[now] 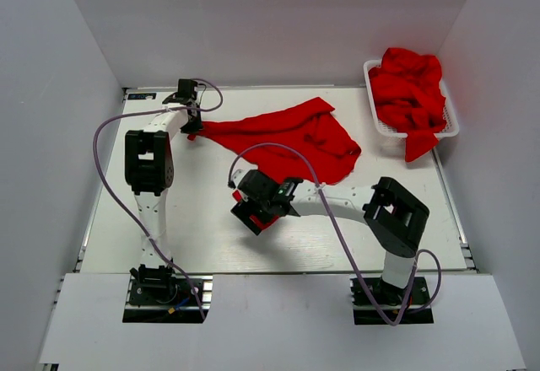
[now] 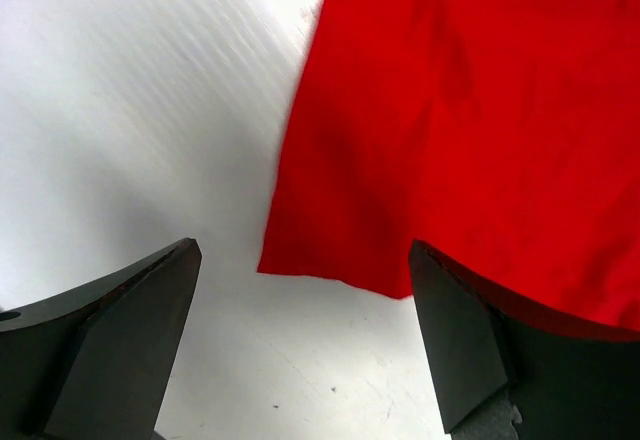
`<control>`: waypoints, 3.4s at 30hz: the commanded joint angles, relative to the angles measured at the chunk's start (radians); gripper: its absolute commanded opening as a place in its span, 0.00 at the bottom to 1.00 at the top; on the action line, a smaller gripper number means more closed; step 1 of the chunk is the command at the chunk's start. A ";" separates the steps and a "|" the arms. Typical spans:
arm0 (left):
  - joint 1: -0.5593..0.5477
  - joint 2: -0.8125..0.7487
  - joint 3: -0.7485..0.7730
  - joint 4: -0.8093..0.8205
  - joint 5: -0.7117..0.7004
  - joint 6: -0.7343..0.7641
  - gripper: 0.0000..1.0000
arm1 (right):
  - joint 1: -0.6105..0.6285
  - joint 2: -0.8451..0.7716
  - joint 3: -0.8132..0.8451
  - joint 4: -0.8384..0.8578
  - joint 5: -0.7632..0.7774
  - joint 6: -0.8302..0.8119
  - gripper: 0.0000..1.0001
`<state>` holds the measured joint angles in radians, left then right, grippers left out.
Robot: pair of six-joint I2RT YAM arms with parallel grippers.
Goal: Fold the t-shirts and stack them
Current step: Flatten out the tshirt
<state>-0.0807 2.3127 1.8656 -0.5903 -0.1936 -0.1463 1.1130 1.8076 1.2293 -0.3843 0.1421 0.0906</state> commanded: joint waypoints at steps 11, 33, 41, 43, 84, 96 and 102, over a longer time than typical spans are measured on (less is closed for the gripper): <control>0.006 -0.111 -0.043 0.027 0.017 0.005 0.00 | 0.008 0.032 -0.063 0.087 0.022 0.060 0.89; 0.006 -0.111 -0.043 0.027 0.036 0.014 0.00 | 0.019 0.111 -0.059 0.068 0.089 0.083 0.55; 0.006 -0.121 -0.034 0.009 0.014 0.024 0.00 | 0.019 0.050 -0.054 0.045 0.077 0.063 0.00; 0.006 -0.130 -0.023 -0.002 0.023 0.024 0.00 | 0.015 -0.014 -0.056 0.044 0.149 0.075 0.00; 0.052 -0.920 0.417 -0.109 0.238 -0.196 0.00 | -0.196 -0.688 0.703 0.601 0.919 -0.988 0.00; 0.052 -0.747 0.441 -0.127 0.184 -0.187 0.00 | -0.237 -0.558 0.607 0.797 0.873 -1.118 0.00; 0.052 -0.534 0.491 -0.123 0.237 -0.187 0.00 | -0.423 -0.416 0.561 0.737 0.800 -0.984 0.00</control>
<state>-0.0391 1.7241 2.3493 -0.6903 0.0364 -0.3382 0.7879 1.3518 1.8042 0.3386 0.9897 -0.9482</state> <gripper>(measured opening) 0.025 0.011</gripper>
